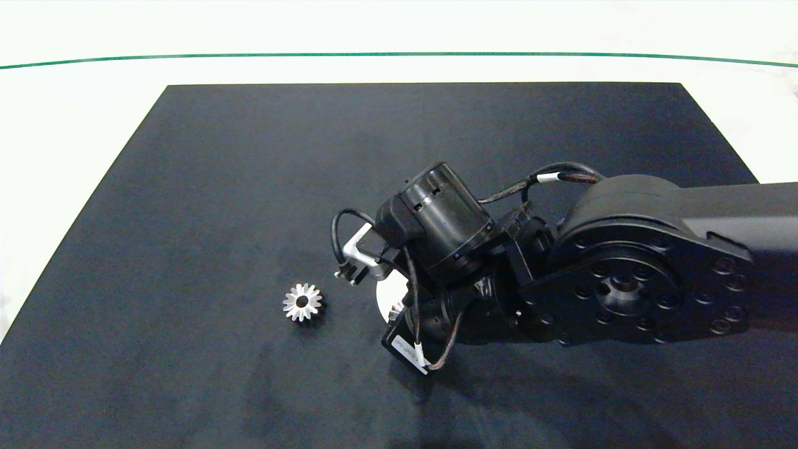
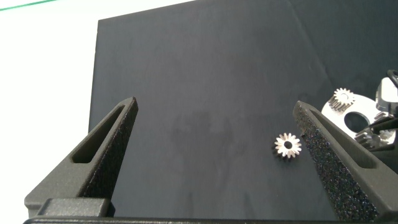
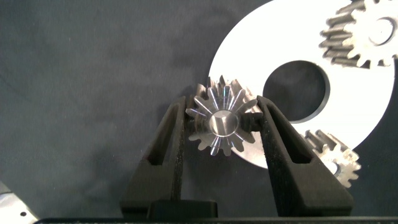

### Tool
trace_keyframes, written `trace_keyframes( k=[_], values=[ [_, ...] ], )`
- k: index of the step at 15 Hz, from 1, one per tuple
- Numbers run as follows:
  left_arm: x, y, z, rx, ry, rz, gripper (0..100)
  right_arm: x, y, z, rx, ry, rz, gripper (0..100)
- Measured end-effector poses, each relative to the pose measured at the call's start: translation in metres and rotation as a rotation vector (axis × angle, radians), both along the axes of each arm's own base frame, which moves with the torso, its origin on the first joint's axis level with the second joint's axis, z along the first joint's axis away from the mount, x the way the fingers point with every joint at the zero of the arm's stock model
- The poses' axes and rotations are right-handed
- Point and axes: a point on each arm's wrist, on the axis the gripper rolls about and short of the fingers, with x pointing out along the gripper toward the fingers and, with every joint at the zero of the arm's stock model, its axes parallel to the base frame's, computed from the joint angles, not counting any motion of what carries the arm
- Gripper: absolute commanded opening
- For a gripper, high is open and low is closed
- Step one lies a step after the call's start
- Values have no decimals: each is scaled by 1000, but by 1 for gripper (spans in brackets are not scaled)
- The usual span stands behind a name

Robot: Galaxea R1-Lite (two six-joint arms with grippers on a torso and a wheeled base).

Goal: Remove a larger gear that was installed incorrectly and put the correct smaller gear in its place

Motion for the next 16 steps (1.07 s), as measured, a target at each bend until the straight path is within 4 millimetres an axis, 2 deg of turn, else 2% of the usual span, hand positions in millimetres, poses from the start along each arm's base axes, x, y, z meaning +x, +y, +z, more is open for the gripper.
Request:
trace_keyframes(
  k=[8,16],
  values=[
    [0,0,-2,3,11,-1,100,6,5,-5,-13,-15,-25,25],
    [-2,0,-3,3,11,-1,100,10,12,-2,9,-32,-22,25]
  ],
)
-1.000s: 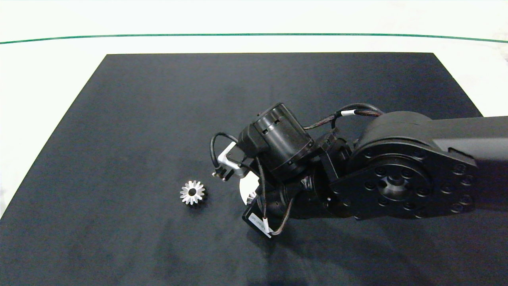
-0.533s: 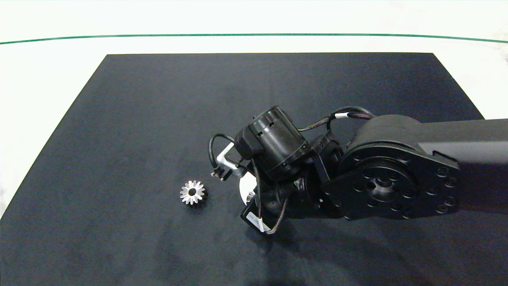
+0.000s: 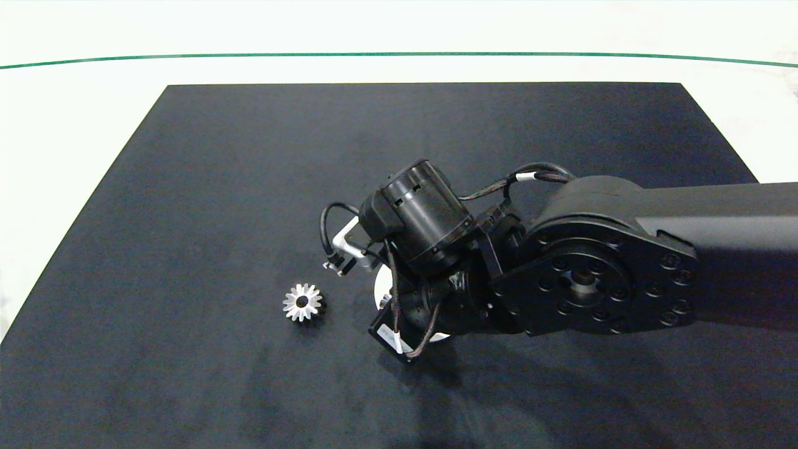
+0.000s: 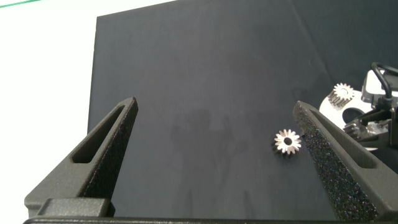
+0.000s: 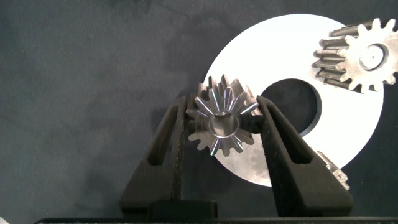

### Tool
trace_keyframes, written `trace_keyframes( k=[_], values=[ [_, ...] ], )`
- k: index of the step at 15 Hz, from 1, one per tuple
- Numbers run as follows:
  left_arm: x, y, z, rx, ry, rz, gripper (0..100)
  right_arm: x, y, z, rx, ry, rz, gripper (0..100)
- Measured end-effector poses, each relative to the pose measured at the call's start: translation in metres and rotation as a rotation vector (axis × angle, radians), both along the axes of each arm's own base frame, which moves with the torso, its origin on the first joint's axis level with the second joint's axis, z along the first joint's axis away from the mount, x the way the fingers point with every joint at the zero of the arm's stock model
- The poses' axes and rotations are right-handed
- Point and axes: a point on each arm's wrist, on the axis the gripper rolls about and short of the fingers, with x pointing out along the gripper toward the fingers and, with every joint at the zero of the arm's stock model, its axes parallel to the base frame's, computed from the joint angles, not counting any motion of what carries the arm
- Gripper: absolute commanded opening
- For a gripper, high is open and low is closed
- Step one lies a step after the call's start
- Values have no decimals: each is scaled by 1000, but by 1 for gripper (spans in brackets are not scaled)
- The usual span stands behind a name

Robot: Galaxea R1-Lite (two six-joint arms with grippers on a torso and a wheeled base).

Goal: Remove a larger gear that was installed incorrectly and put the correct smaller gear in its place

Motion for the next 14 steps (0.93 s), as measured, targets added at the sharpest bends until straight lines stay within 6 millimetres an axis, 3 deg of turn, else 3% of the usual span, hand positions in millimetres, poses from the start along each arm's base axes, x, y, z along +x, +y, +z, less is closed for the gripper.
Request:
trace_keyframes(
  k=[8,9,14],
  values=[
    [-2,0,-2,1,5,-2,100,2,4,-8,-16,11,0,25],
    [-2,0,-2,1,5,-2,100,2,4,-8,-17,12,0,100],
    [-2,1,-2,1,4,-2,100,1,5,-8,-18,15,4,100]
  ],
)
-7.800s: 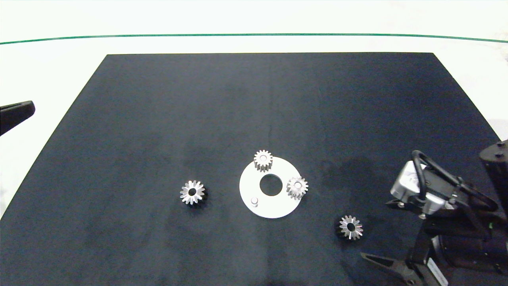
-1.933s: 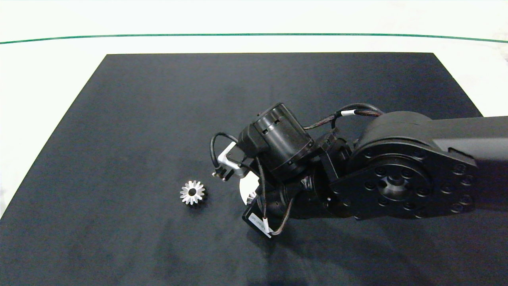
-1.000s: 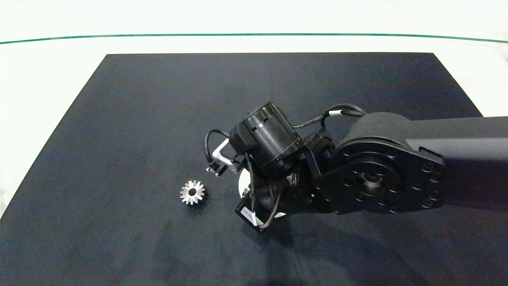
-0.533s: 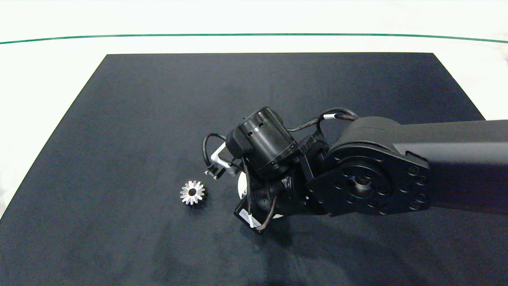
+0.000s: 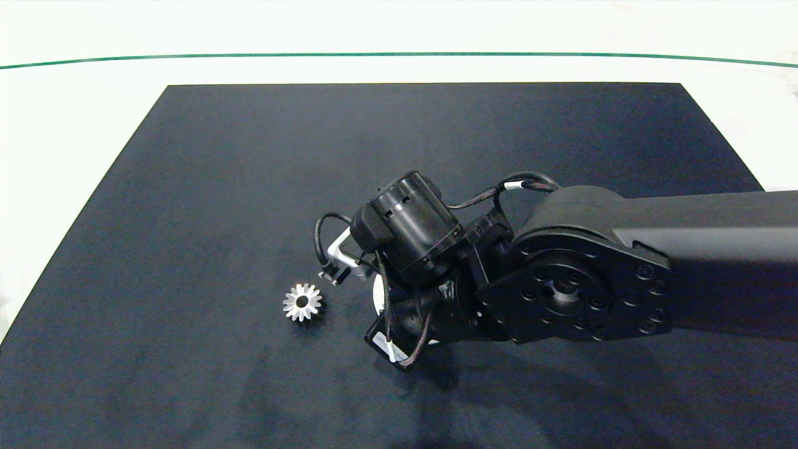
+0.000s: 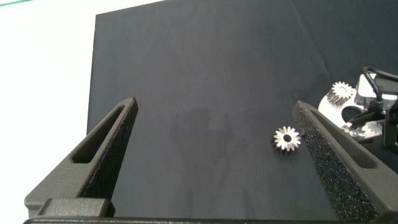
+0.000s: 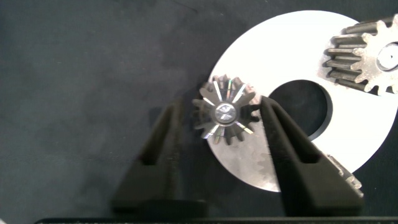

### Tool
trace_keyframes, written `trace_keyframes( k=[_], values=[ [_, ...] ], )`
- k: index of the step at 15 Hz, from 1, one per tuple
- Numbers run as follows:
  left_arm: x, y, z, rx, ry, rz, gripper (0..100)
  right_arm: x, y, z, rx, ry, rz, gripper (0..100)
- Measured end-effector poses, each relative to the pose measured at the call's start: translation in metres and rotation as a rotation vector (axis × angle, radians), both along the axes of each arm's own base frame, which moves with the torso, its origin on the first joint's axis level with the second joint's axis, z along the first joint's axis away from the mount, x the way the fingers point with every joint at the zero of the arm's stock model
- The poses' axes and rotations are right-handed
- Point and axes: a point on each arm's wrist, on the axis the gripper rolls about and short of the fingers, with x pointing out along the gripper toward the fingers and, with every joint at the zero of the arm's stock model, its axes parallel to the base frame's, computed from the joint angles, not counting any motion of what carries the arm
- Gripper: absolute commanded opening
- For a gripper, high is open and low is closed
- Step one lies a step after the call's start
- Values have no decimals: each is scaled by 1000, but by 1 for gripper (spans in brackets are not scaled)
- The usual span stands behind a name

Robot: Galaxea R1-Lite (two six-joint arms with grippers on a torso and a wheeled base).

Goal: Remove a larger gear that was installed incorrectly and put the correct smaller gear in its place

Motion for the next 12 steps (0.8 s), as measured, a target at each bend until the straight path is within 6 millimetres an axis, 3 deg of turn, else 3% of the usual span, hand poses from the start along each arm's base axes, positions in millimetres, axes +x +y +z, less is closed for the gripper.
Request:
trace_keyframes(
  k=[5,12],
  values=[
    [0,0,0,-1,1,3,100,-13,-2,14,52,-5,-3,100],
    [0,0,-1,3,11,24,100,-49,-34,80,202,-157,-132,100]
  ],
)
